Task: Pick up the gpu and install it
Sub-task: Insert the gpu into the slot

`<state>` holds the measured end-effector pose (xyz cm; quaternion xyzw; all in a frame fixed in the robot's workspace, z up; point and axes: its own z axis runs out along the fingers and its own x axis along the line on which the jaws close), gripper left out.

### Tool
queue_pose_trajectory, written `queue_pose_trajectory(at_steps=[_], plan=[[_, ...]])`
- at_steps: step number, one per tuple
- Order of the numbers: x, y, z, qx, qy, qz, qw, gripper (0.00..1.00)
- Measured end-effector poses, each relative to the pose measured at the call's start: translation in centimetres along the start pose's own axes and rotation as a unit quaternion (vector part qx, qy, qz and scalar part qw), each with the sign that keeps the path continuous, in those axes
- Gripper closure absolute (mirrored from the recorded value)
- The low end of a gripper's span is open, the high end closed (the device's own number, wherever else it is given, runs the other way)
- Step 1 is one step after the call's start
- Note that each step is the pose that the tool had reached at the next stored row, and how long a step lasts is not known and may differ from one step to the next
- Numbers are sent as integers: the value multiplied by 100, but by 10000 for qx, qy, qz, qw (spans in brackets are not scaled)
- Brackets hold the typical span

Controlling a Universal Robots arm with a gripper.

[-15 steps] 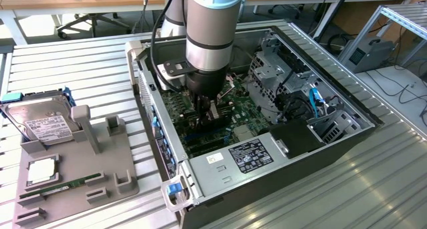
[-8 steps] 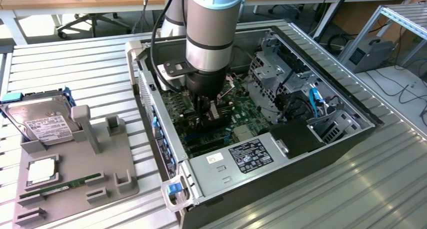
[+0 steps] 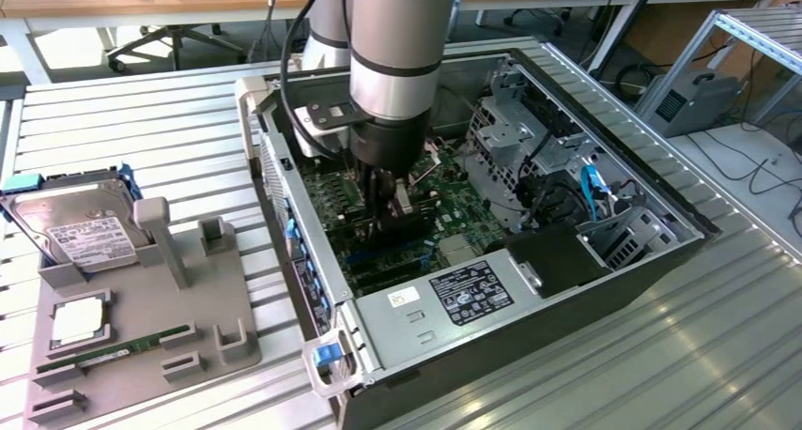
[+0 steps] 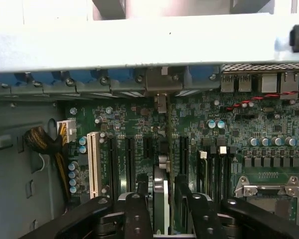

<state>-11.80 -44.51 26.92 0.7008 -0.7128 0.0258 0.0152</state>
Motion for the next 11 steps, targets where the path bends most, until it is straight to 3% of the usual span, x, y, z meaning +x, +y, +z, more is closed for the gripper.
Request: queue_pose_trajectory(at_steps=[4,11], plan=[[-23,-1,-91,0,7,0,10000,65],[-110,-3,-367,1,43,-1,10000,65]])
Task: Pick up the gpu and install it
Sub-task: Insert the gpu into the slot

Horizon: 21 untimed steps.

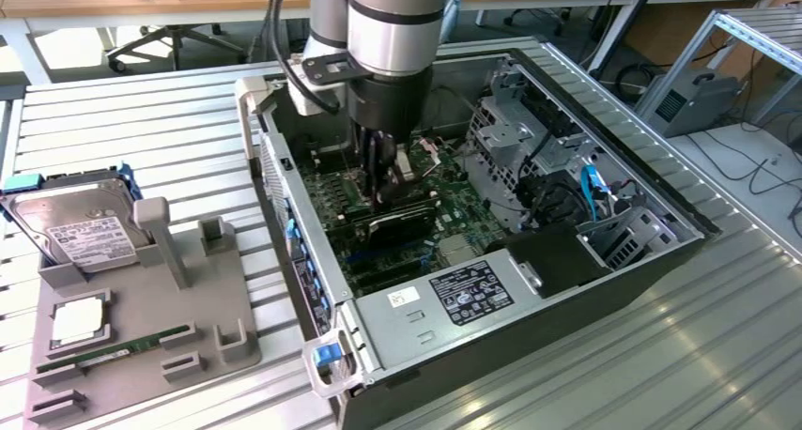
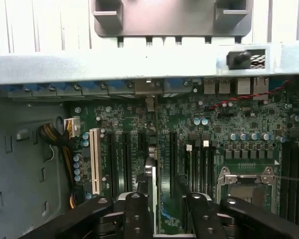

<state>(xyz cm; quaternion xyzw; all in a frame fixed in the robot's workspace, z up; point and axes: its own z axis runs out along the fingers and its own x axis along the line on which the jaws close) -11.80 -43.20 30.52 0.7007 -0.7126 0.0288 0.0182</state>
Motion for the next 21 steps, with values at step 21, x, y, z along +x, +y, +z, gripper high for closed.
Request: queue_pose_trajectory(at_steps=[21], plan=[[-42,-570,-23,-254,3,-207,9995,89]])
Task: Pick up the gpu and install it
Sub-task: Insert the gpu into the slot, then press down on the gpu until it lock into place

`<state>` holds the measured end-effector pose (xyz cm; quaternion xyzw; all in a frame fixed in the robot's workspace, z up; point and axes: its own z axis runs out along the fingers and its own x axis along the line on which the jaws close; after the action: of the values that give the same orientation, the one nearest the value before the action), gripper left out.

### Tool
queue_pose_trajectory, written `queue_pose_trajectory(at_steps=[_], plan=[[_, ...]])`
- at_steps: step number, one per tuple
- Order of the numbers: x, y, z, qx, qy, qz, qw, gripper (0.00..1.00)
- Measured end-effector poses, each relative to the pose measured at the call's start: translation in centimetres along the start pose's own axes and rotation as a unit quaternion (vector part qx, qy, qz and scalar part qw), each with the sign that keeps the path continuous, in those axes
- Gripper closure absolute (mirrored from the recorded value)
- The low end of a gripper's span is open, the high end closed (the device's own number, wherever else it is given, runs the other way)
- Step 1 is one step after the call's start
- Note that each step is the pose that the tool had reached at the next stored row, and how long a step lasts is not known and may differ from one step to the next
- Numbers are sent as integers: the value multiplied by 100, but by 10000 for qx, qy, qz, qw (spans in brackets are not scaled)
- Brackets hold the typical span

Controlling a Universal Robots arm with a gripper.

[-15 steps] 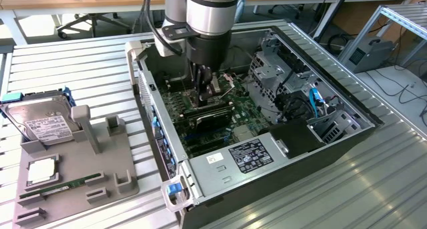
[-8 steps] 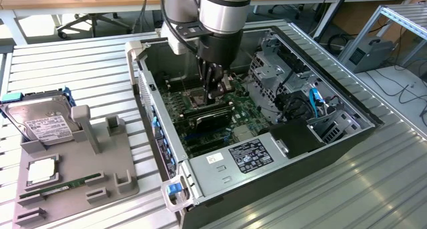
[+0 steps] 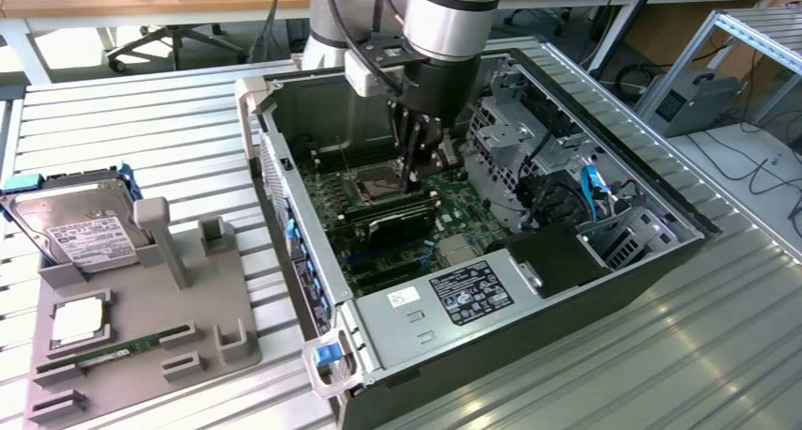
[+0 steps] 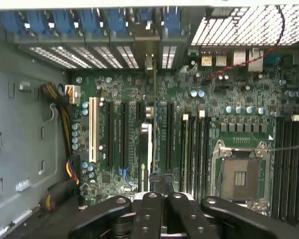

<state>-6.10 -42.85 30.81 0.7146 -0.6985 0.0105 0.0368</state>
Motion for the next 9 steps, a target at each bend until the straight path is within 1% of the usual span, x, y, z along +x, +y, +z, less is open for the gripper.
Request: queue_pose_trajectory(at_steps=[2,3,8,9], plan=[[2,-76,-3,-35,-1,-6,10000,89],[3,-99,-3,-46,-1,-9,10000,89],[3,-110,-4,-51,-1,-9,10000,89],[2,-96,-2,-51,-1,-9,10000,89]])
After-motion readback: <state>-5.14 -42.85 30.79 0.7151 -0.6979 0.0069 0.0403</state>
